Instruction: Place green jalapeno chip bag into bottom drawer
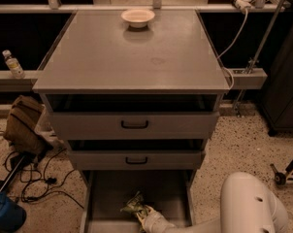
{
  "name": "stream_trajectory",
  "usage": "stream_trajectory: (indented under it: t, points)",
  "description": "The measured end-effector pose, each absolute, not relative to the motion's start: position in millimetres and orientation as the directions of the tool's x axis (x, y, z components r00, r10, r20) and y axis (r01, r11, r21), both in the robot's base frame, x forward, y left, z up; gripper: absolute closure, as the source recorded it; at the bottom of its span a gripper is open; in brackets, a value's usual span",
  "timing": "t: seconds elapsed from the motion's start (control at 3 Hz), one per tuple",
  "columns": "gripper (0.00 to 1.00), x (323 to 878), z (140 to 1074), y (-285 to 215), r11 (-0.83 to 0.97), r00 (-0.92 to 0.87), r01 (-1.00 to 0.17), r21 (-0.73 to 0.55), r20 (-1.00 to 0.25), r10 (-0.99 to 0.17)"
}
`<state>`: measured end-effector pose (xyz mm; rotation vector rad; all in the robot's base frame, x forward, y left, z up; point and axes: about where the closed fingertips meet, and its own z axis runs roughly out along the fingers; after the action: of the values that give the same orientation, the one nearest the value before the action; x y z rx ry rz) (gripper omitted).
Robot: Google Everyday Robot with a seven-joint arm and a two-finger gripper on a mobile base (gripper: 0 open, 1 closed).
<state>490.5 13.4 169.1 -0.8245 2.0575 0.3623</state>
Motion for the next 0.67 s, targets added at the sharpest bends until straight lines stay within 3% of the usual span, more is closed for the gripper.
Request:
stream_trajectory:
  t: [0.67]
  points:
    - [0.58, 490.5, 169.1, 13.4, 0.739, -0.406, -0.672, -0.046, -0.811, -0.421]
